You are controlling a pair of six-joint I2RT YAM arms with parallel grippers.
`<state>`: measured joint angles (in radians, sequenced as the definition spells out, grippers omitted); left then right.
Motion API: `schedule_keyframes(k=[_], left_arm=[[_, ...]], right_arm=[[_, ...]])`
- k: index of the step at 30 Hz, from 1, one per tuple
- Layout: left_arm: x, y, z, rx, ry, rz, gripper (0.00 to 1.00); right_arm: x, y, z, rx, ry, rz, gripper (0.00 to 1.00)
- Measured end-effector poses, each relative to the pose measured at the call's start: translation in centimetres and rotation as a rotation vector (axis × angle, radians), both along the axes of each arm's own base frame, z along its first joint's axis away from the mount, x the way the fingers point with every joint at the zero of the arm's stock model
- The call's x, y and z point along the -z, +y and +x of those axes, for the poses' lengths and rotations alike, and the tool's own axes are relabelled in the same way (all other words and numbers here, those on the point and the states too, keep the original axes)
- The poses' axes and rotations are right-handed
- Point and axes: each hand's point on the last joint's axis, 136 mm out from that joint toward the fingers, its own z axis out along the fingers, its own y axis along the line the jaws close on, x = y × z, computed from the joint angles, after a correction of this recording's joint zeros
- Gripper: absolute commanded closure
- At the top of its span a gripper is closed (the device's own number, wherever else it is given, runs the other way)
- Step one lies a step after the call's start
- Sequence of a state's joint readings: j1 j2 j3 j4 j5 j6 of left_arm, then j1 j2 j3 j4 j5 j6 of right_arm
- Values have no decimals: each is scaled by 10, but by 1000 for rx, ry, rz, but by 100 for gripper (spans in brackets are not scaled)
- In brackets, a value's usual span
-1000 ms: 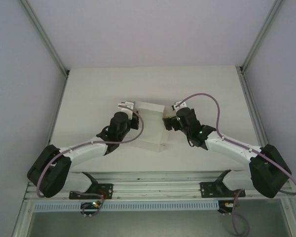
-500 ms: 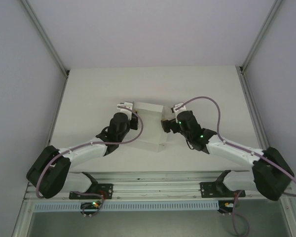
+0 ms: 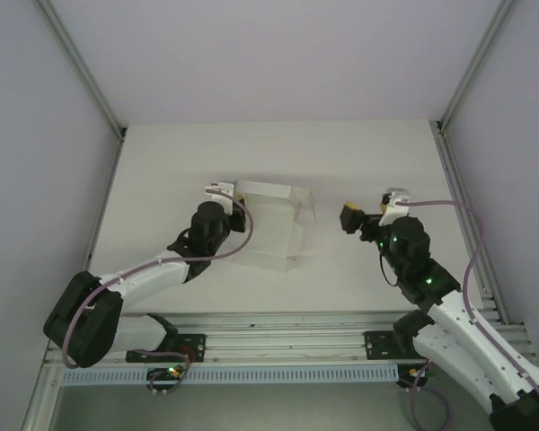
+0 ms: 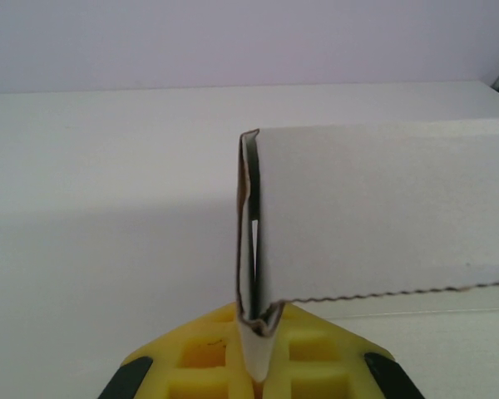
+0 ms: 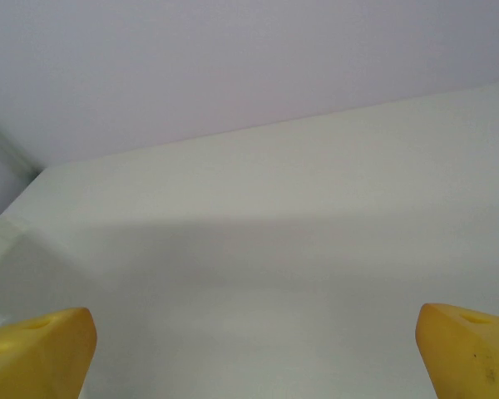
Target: Assemble paper box
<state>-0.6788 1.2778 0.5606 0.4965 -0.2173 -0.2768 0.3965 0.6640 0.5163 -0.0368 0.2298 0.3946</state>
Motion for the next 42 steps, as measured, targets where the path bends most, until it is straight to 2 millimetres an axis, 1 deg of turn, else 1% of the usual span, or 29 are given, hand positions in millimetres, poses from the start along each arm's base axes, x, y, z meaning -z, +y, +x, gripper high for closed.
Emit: schedule_keyframes(k=[2,3,7,9,13,16,18,22,24,26,30,34,38,42], left_arm=[[3,-2,-2,19,7,-2,100],[4,-3,-4,27,10,-3,100],[4,-8,-6,57,15,-10,100],[3,-10,-8,70,16,-15,100],[1,-11,-9,80,12,-22,100],[5,-9,-10,78,16,-19,100],[7,-8,-11,75,20,-14,100],[7,-8,-11,72,18,-14,100],[7,-4,-9,56,17,-12,100],[7,-1,-7,43,16,-9,100],[10,4,-5,18,20,2,100],[9,9,-2,-6,16,5,100],[8,9,-3,-12,14,3,100],[2,8,-4,-7,3,-10,100]], right_arm=[[16,-11,7,39,50,22,0],[24,-11,10,38,78,26,0],[64,5,24,-23,231,19,0],[75,15,33,-56,290,17,0],[76,42,56,-155,324,57,0],[78,67,63,-258,332,93,1],[81,83,61,-323,346,104,1],[82,119,49,-457,359,104,1],[83,131,45,-493,356,98,0],[87,138,43,-509,363,91,0],[93,143,49,-493,377,67,0],[86,142,58,-451,354,45,1],[88,135,61,-397,352,10,0],[80,118,51,-341,340,-41,0]])
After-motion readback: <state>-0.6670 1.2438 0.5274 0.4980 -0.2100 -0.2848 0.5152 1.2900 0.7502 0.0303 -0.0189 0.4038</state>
